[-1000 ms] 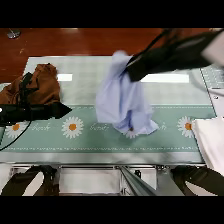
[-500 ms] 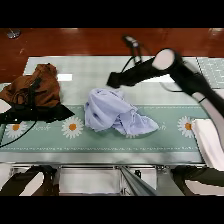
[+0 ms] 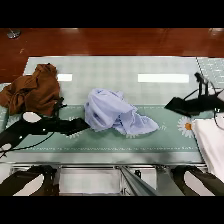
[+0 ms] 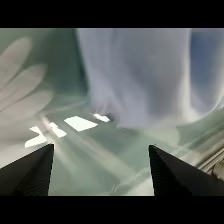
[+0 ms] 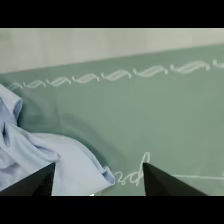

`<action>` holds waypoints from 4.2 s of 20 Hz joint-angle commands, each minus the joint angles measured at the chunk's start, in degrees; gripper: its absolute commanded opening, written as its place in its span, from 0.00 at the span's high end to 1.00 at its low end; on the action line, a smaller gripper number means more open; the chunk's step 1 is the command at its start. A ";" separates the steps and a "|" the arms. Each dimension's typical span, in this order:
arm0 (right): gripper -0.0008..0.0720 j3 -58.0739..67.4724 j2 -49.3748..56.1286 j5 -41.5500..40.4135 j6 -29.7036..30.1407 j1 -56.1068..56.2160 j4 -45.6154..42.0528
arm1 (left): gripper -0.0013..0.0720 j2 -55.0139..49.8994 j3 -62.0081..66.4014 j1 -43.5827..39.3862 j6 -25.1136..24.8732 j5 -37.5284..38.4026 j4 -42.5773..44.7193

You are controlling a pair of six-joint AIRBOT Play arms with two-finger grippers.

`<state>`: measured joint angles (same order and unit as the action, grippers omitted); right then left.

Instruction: Fold the shirts.

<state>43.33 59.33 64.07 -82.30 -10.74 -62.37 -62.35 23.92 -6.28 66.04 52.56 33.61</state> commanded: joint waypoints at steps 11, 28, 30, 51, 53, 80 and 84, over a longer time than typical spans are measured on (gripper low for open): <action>0.13 -16.00 1.95 -6.73 -1.68 12.31 7.23 | 0.95 -10.64 14.34 -8.85 -6.45 -5.73 -9.86; 0.96 73.07 10.34 2.73 1.22 10.56 -5.92 | 0.96 6.43 56.65 14.97 -4.15 -0.81 -5.46; 0.96 82.27 7.72 4.22 1.29 10.56 -7.56 | 0.96 8.55 64.81 20.00 -0.11 1.92 -2.14; 0.96 32.98 -24.06 14.40 -3.04 10.56 -14.05 | 0.96 33.75 36.76 21.35 11.19 17.84 29.29; 0.96 24.90 -20.61 7.50 -3.17 10.56 -15.58 | 0.96 30.38 28.11 21.16 9.46 11.69 24.74; 0.13 6.78 6.54 0.20 8.50 -16.11 6.84 | 0.02 1.79 12.33 41.88 9.66 22.88 27.26; 0.13 -7.39 -3.28 -0.28 13.33 -15.93 13.88 | 0.02 2.05 5.46 50.60 6.75 22.77 18.29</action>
<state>46.78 63.11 66.37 -73.01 -26.11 -54.50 -61.21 35.07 38.24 75.00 73.71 58.08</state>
